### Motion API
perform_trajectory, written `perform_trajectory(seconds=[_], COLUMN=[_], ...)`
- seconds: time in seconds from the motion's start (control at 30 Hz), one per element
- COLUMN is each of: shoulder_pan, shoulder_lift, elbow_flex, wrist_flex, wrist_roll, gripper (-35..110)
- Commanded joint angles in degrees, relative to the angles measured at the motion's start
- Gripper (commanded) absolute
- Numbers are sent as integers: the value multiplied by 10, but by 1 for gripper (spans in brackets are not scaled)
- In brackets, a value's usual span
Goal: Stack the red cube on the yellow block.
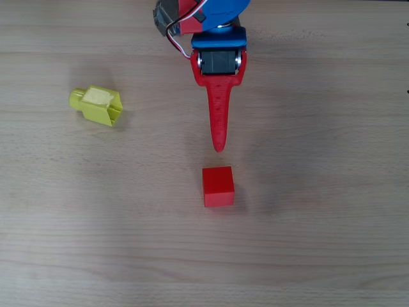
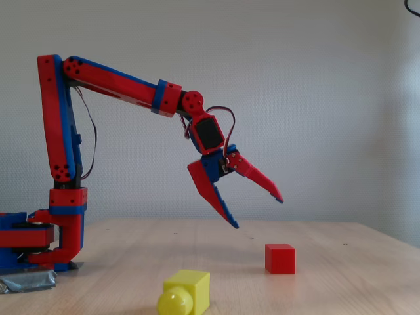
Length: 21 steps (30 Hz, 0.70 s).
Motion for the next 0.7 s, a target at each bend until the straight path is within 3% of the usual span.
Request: perform_trajectory(seconds=[0.0,0.33,0.67], shoulder_pan=[-6,-14,-13], shoulder_lift=[9,-82,-279], elbow_flex=[-65,-240,-402], wrist_flex=[45,280,323], wrist_roll=[19,21,-5], gripper=[41,46,48])
